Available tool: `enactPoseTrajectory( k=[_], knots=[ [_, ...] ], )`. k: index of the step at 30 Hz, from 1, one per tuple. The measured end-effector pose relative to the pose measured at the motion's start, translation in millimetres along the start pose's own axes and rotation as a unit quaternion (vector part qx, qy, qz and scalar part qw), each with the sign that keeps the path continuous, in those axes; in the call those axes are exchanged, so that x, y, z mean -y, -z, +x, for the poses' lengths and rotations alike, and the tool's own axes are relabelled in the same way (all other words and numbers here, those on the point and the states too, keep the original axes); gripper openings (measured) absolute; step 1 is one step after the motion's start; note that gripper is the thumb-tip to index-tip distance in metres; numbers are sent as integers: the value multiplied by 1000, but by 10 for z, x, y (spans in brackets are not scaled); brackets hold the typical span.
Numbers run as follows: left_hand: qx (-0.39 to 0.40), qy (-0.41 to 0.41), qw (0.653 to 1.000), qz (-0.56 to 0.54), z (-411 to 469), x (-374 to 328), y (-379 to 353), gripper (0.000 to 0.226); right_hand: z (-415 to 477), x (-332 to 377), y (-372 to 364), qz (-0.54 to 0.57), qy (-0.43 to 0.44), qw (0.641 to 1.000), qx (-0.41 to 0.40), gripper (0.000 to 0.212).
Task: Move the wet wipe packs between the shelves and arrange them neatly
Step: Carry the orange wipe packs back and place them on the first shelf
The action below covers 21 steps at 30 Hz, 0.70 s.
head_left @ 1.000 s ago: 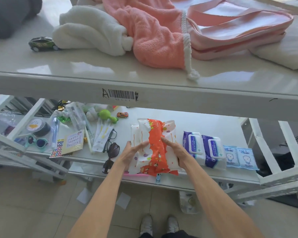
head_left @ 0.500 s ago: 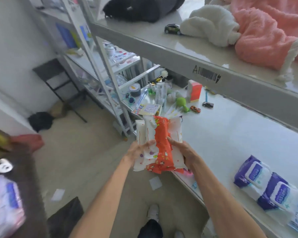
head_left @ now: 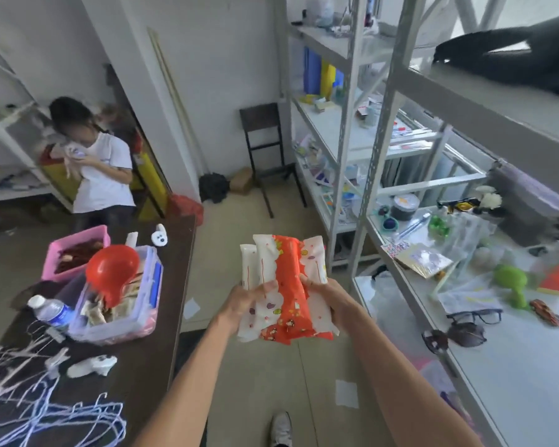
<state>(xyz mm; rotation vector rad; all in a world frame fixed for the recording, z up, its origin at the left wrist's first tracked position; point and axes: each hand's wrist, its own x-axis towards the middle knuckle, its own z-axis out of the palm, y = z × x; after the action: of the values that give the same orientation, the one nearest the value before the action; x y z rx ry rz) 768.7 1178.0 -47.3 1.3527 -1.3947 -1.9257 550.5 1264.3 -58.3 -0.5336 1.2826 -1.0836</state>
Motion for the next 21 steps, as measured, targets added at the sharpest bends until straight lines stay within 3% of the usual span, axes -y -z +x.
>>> enactPoseTrajectory(
  k=[4, 8, 13, 16, 21],
  knots=[
    [-9, -3, 1000, -14, 425, -214, 395, 72, 583, 308, -238, -26, -13, 999, 22, 59],
    [-29, -9, 999, -40, 860, -480, 663, 57, 1138, 617, -382, -32, -18, 999, 18, 65],
    [-28, -24, 999, -33, 1467, -776, 938, 60, 1811, 970, -492, -35, -26, 999, 2, 49],
    [-28, -28, 999, -36, 1858, -912, 1061, 68, 2178, 1121, -496, -32, -34, 999, -21, 50],
    [-31, 0, 999, -18, 2537, -1223, 1173, 45, 2861, 1345, -392, -21, -49, 998, -40, 43]
  ],
)
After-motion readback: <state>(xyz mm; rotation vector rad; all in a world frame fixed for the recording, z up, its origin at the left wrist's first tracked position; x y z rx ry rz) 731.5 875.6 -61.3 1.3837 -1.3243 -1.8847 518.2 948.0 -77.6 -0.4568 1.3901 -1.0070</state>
